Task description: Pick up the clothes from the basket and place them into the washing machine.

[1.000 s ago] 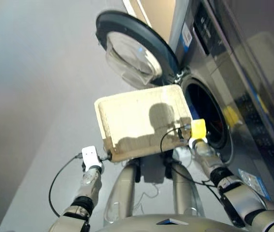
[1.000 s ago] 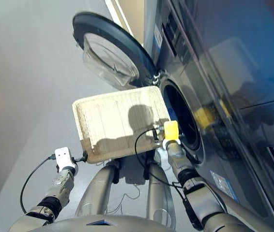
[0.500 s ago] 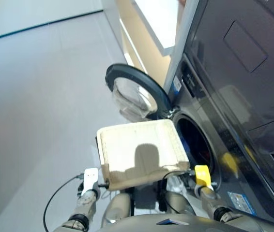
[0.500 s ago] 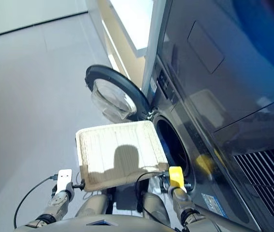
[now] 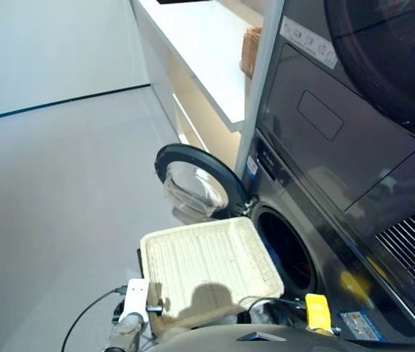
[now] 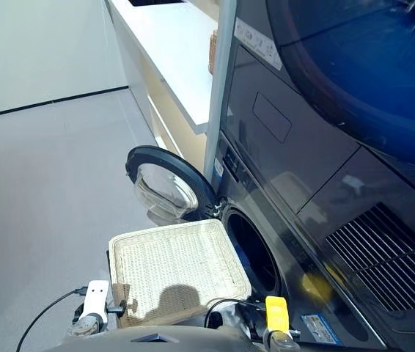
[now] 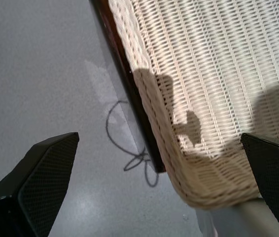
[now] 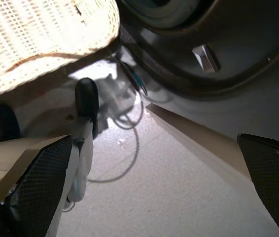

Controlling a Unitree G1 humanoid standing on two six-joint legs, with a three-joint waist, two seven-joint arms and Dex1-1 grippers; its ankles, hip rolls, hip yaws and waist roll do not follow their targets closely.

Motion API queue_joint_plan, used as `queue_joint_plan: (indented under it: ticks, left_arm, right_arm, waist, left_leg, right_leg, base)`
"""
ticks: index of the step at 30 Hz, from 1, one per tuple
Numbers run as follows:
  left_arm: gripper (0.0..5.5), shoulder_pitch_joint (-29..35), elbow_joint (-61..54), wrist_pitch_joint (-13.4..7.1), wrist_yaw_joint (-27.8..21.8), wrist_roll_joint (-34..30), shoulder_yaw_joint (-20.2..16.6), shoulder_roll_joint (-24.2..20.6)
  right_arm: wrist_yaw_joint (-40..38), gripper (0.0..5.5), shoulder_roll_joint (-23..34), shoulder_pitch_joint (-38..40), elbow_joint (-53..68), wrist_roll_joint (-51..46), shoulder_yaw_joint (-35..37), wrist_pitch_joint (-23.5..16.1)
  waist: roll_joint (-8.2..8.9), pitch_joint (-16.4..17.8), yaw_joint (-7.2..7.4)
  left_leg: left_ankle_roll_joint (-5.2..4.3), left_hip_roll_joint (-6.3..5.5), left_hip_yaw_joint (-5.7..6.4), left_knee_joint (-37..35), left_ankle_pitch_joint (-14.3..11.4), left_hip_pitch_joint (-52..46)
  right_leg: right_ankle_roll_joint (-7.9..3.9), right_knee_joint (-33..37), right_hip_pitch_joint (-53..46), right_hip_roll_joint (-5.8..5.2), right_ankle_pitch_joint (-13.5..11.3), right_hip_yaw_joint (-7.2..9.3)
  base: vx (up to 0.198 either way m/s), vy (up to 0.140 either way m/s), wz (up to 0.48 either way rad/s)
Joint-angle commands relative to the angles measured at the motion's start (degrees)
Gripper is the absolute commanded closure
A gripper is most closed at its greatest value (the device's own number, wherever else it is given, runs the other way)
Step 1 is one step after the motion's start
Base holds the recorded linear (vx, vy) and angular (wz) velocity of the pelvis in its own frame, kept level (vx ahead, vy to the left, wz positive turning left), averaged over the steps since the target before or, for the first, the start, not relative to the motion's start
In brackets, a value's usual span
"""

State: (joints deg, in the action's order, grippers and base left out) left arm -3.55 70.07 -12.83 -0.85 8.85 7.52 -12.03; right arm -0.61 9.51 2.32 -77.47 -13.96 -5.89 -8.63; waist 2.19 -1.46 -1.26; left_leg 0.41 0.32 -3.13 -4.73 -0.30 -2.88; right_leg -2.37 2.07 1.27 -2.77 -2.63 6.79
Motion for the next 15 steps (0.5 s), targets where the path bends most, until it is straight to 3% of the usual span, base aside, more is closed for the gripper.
queue_joint_plan:
  ticks: [1,15]
  left_arm:
    - [0.0,1.4,3.1,-0.3,-0.5,-2.5,-2.0,1.0]
    - [0.0,1.1,4.4,0.7,-1.1,-1.6,-2.1,2.1]
  right_arm:
    - [0.2,0.0,-0.6,-0.6,-2.7,-2.2,1.3,0.1]
    - [0.7,0.0,-1.7,-1.2,-2.1,-2.4,-0.8,0.6]
  waist:
    - [-0.12,-1.6,0.95]
    - [-0.31,-2.6,0.91]
  left_leg:
    - [-1.4,-2.63,-2.8,-0.3,2.5,1.6]
    - [-1.26,-2.25,-2.5,-0.3,1.8,-0.1]
  right_leg:
    - [-4.0,-0.3,-0.4,-0.2,-2.5,0.75]
    - [-3.73,-0.3,-1.9,0.1,-1.7,-0.19]
  base:
    - [0.0,0.0,0.0]
    - [0.0,0.0,0.0]
